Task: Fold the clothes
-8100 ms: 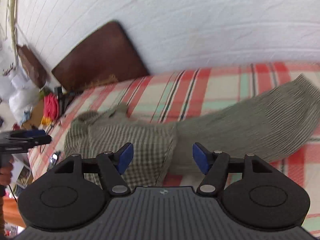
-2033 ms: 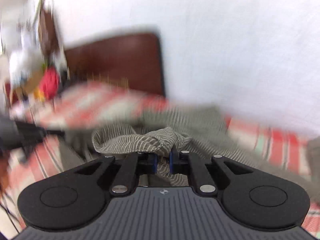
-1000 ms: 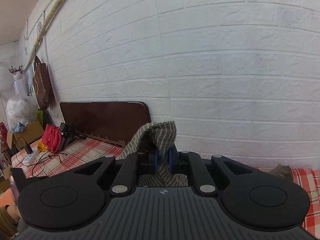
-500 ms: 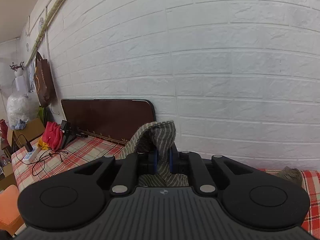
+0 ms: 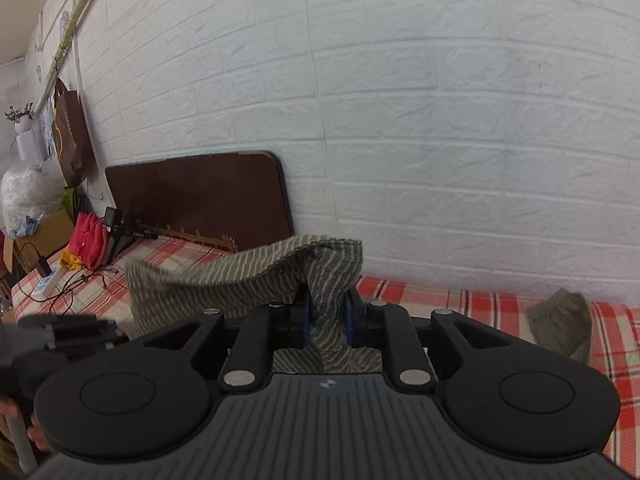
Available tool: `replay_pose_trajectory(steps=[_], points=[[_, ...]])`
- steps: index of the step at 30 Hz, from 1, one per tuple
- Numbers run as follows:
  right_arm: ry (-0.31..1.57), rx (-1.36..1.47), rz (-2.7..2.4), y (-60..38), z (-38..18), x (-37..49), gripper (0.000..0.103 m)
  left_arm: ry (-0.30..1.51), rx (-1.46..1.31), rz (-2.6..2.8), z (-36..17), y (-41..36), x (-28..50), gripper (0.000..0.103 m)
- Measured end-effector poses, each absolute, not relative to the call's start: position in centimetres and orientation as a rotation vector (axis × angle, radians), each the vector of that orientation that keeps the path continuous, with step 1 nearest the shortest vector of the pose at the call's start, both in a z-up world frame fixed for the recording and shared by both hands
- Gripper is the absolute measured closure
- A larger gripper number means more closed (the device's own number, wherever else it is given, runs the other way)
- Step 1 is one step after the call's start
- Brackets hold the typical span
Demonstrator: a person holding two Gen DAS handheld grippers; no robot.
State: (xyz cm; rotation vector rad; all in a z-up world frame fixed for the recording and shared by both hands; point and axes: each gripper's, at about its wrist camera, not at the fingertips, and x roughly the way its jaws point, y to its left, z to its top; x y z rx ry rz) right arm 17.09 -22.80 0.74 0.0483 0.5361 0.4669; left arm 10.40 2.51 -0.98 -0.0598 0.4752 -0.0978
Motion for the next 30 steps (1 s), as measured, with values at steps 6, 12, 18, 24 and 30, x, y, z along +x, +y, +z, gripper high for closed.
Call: replay_pose_trajectory(steps=[6,12,18,24,30], points=[[0.605,-0.079,0.442,-23.0,-5.4,14.4,0.041,0.499,-0.047,-0.079,-1.9,3.1,10.9,0.103],[0.569,-0.245,0.396,-22.3,-9.8,9.4,0.042,0.501,-0.051,-0.102,-2.4,2.6,11.6,0.103],[0.47,-0.381,0.392,-21.0,-11.4,5.1,0.045,0.507,-0.041,-0.085,-2.2,2.8,12.3,0.103],[0.45,-0.54,0.361,-19.9,-13.2,6.0,0.052,0.512,-0.058,-0.083,-2.1,3.1,12.4,0.103],[0.537,-0.579,0.391,-19.5,-15.4,9.0,0.058,0.515,-0.044,-0.084,-2.2,3.2,12.3,0.103]])
